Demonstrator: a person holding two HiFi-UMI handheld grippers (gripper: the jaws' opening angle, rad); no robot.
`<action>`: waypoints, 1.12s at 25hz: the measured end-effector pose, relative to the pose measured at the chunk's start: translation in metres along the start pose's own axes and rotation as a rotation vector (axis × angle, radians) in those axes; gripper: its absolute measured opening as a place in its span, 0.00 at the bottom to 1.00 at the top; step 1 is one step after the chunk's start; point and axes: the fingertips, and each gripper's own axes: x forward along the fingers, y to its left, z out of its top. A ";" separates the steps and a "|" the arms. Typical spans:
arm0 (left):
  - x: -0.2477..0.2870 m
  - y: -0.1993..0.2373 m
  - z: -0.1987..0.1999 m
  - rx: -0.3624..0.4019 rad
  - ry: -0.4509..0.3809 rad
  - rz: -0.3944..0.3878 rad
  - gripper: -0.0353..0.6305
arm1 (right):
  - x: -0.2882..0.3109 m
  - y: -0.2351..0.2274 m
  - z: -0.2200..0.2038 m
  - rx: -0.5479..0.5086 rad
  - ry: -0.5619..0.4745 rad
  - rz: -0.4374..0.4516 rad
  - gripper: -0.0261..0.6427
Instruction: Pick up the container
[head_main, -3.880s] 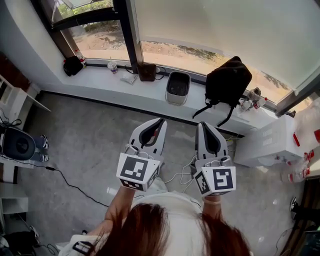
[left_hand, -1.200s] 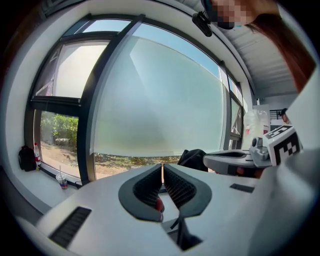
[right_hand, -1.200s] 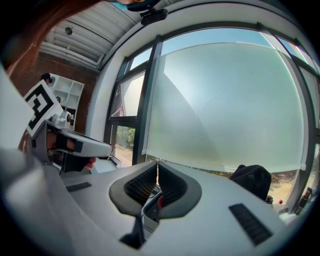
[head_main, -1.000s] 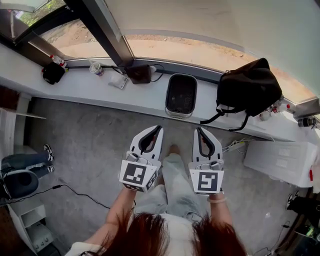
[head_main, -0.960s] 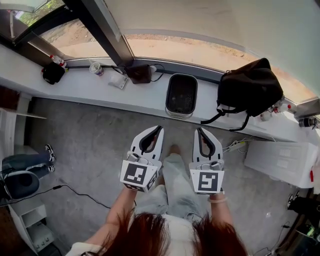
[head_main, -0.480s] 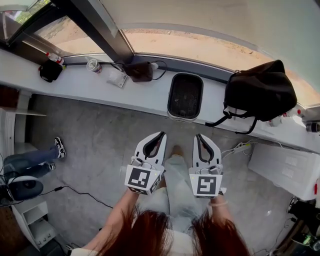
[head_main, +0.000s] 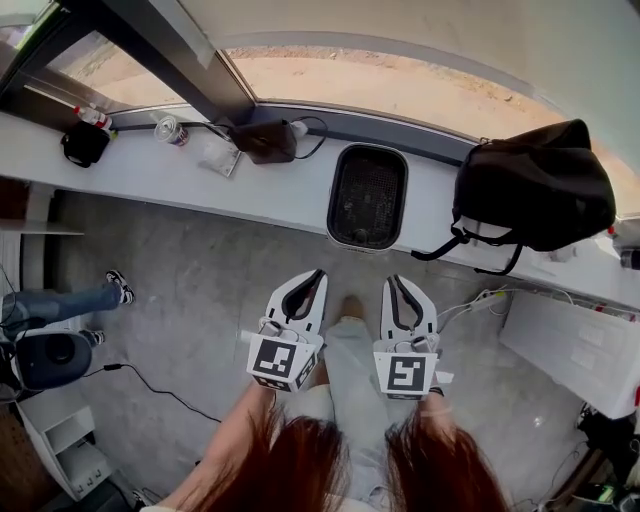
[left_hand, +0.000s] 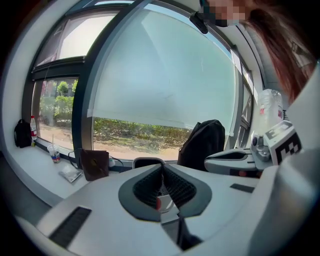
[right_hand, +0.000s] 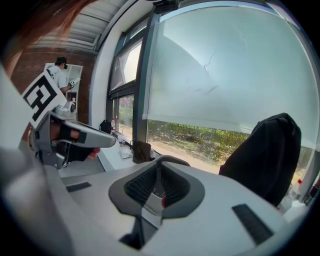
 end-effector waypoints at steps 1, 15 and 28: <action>0.004 0.003 -0.005 -0.001 0.004 0.000 0.09 | 0.004 0.000 -0.007 -0.007 0.007 0.000 0.08; 0.051 0.046 -0.094 -0.032 0.066 0.028 0.09 | 0.059 -0.001 -0.094 0.032 0.081 -0.018 0.08; 0.087 0.072 -0.177 0.012 0.143 0.001 0.09 | 0.100 0.020 -0.191 0.033 0.189 0.014 0.08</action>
